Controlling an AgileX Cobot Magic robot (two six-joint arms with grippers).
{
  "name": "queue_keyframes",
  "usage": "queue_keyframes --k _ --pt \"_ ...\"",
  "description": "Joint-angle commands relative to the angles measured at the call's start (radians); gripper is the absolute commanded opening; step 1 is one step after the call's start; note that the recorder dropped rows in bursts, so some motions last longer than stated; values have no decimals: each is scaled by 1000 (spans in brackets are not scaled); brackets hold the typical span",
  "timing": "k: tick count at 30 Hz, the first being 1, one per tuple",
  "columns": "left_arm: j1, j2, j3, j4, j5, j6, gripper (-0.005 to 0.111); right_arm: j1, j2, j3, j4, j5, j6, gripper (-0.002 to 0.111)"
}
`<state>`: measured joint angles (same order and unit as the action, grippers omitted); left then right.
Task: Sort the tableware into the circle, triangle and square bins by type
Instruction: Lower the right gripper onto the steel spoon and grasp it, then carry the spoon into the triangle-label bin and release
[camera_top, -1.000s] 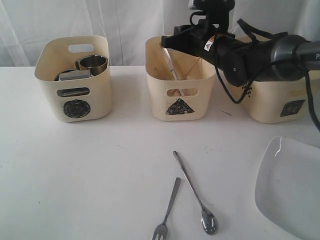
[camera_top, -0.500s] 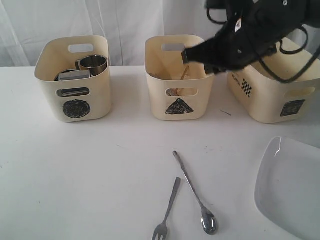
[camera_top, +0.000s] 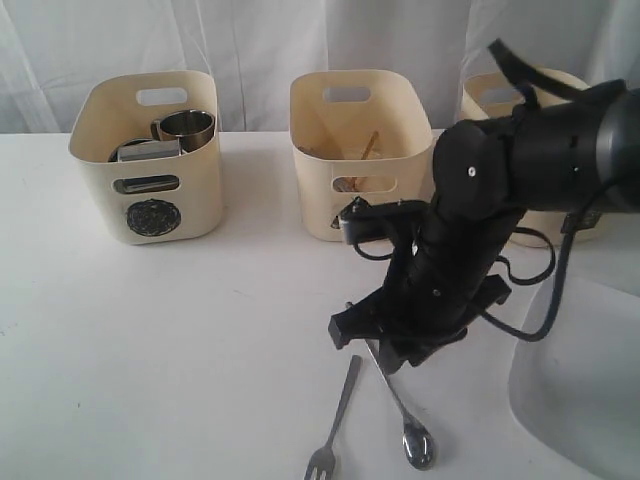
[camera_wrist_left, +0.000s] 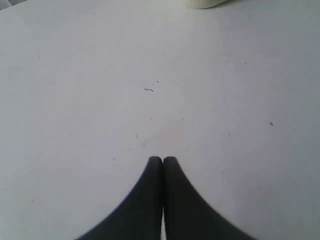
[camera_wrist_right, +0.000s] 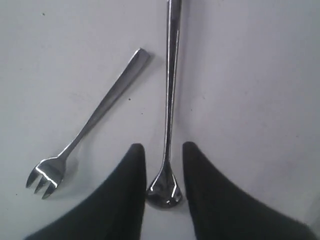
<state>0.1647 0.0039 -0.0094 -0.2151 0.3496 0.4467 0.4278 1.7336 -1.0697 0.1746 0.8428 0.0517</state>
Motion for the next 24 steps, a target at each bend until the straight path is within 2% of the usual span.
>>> queue_keyframes --k 1,10,16,21,24 --pt "2 -4 9 -4 16 -2 0 3 63 11 20 -23 -25 45" --pt "2 -4 9 -4 16 -2 0 3 158 13 16 2 -52 44" --pt "2 -4 9 -4 16 -2 0 3 203 13 13 15 -52 26" --pt "2 -4 9 -4 16 -2 0 3 224 13 12 11 -52 0" --pt "2 -4 9 -4 16 -2 0 3 222 13 11 11 -86 0"
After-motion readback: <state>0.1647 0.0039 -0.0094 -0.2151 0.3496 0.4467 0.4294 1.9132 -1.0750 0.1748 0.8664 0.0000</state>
